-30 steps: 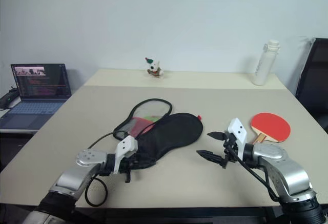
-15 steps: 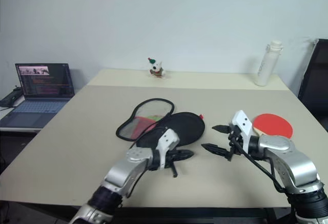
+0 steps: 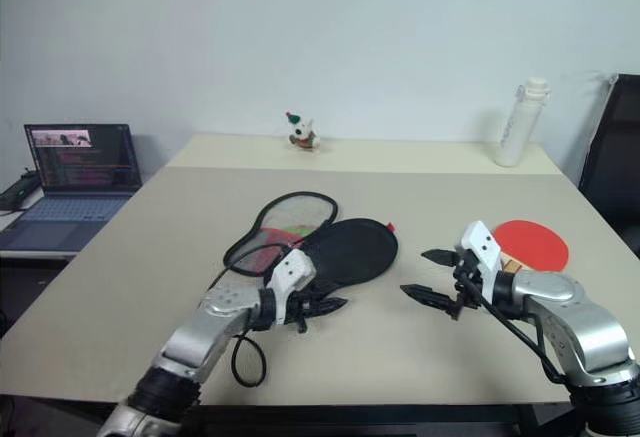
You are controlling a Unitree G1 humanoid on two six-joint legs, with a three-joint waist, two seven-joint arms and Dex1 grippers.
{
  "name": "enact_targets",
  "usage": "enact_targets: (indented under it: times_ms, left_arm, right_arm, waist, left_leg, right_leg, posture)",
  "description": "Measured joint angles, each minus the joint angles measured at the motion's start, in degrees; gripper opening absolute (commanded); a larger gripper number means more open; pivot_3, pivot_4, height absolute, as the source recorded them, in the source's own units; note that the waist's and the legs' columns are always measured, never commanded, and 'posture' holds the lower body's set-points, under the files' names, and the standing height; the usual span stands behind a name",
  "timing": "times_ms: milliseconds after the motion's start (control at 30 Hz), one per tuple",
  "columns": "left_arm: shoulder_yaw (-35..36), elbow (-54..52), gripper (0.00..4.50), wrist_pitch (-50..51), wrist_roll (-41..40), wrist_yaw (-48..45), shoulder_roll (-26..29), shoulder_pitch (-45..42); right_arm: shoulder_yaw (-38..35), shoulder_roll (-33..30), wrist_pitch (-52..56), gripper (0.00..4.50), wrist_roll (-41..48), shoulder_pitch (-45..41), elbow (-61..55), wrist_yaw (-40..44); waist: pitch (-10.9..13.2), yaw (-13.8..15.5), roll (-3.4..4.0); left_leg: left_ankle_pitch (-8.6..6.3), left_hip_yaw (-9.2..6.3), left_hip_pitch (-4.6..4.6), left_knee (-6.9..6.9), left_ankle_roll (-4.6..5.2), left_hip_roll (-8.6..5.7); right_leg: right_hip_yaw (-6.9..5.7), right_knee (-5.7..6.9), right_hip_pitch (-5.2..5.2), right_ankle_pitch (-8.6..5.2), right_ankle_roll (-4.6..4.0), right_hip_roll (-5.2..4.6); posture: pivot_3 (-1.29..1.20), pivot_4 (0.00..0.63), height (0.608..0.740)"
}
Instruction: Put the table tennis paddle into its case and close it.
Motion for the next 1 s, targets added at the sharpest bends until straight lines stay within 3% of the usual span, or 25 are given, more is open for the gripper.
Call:
enact_targets:
  times_ms: [133,300,500,600,933,1000]
  left_arm:
    - [2.09,-0.87,4.46,-3.26,-1.39,-3.23,3.61,3.69]
    - [2.13,4.04,4.46,-10.34,0.79,-5.14,8.04,5.17]
    - [2.07,11.4,4.46,-17.19,1.57,-7.87,8.17,3.59]
    - [1.54,13.8,3.85,-19.87,1.88,-9.4,8.16,2.5]
    - [1.35,13.2,0.26,-16.97,1.6,-10.9,8.08,1.99]
    - [1.66,12.21,0.01,-15.68,1.58,-10.0,7.72,2.01]
  right_arm:
    - [0.12,0.13,-0.01,4.5,-0.01,-0.05,0.02,0.0]
    - [0.77,0.46,-0.01,4.5,-0.01,-0.38,0.03,0.02]
    - [1.44,0.69,-0.01,4.5,0.01,-0.66,0.03,-0.05]
    - [1.59,0.69,-0.03,4.5,0.01,-0.66,0.03,-0.11]
    - [1.55,0.63,-0.5,4.5,0.0,-0.3,0.02,-1.05]
    - [1.49,0.62,-0.52,4.5,-0.01,-0.17,0.02,-1.15]
  waist:
    - [0.0,-0.01,0.0]
    - [0.0,0.0,0.01]
    - [-0.02,0.01,0.02]
    - [-0.03,0.0,0.04]
    - [-0.04,-0.1,0.05]
    - [-0.04,-0.06,0.05]
  left_leg:
    - [0.0,0.01,0.02,-0.01,0.01,0.01]
    - [-0.02,0.0,0.03,-0.01,0.03,0.01]
    - [-0.02,0.01,0.04,-0.01,0.04,0.01]
    - [-0.02,0.02,0.06,-0.01,0.04,0.01]
    - [-0.02,0.03,0.17,0.01,0.05,0.02]
    - [-0.02,0.03,0.16,-0.01,0.05,0.01]
  right_leg:
    - [0.0,0.01,-0.01,0.0,0.0,0.0]
    - [-0.01,0.03,-0.01,0.0,0.0,0.0]
    - [0.0,0.04,-0.01,0.0,0.0,0.0]
    - [0.0,0.05,0.01,0.0,0.0,0.0]
    - [0.02,0.22,0.05,0.0,0.0,0.0]
    - [0.01,0.18,0.05,0.0,0.0,0.0]
  posture:
    - [0.0,0.15,0.74]
    - [0.0,0.15,0.74]
    - [0.0,0.15,0.74]
    - [0.0,0.15,0.74]
    - [0.0,0.15,0.74]
    - [0.0,0.15,0.74]
